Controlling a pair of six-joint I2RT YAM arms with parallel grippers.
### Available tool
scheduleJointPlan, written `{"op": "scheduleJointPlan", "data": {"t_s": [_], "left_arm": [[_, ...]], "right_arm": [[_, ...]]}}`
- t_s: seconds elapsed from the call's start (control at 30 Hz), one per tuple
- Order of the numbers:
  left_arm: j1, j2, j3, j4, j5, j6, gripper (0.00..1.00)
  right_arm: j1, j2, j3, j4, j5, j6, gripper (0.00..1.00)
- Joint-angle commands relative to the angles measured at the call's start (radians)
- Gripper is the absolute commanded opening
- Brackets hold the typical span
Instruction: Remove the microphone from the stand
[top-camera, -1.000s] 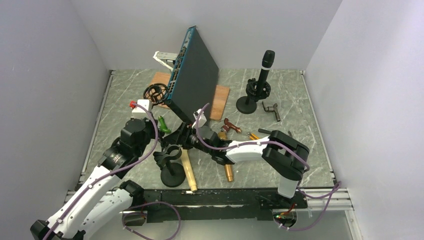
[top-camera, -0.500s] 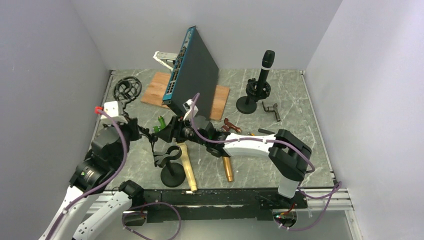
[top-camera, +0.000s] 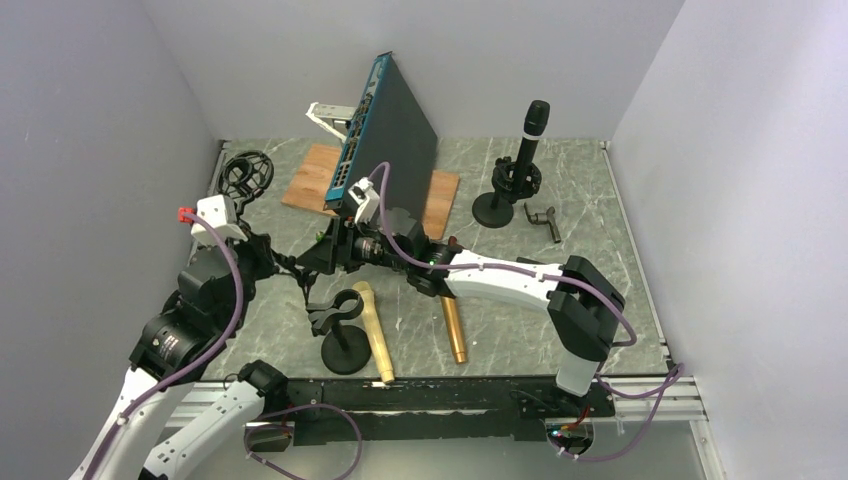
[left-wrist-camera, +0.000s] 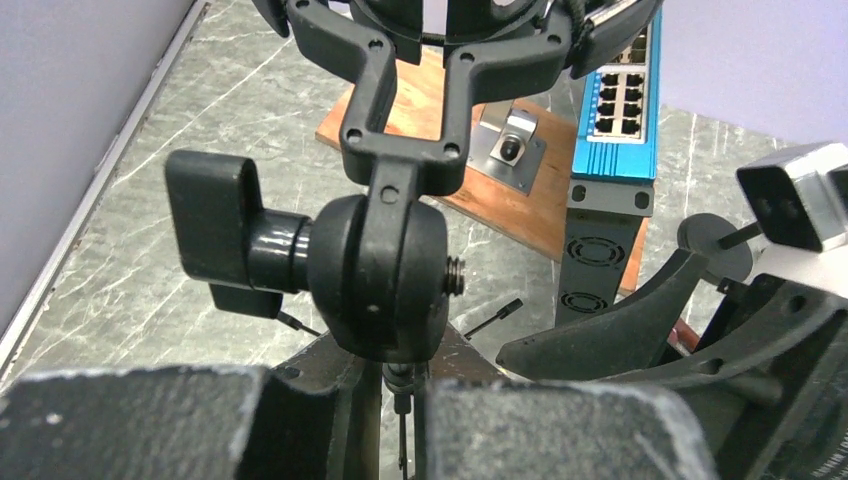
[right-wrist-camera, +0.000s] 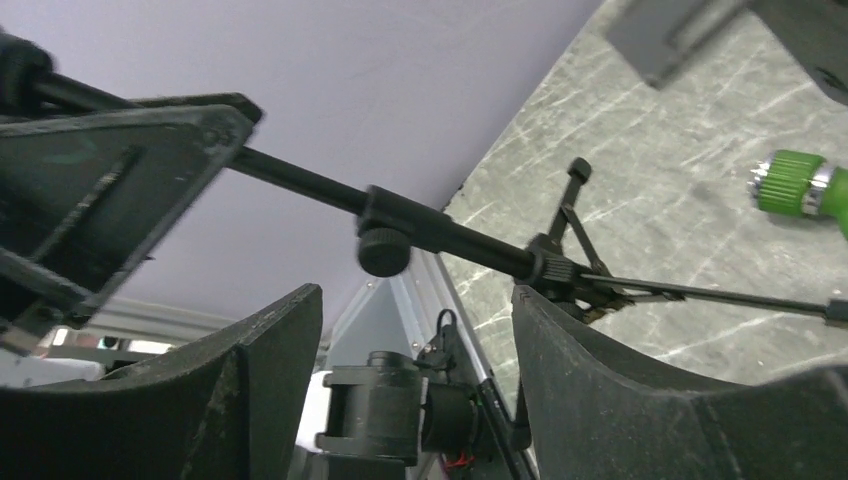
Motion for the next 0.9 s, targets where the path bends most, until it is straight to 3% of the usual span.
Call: {"op": "scheduleJointPlan", "data": {"t_s": [0.0,0.1,0.47,0.87], "left_arm": [[0.001,-0.007,0.06,0.058,-0.009,-0.045,0.0],[0.001,-0.01,0.06,0.056,-0.011,-0.043,0.0],[0.001,-0.009,0.074,0.027,-0.034,-0.052,0.0],[0.0,0.002,0.087,0.013,-0.021,-0.072,0.0]], "right_arm": [[-0.001,0.011,0.091,0.042,-0.097,0.022,0.67],[0.008,0.044,0.117,0.072,-0.134,0.042,0.63],[0.049,0.058,0.159,-0.037,-0.007,-0.033,0.61],[0.056,0.096,0.196,-0.067,0.028,-0.064,0.53]]}}
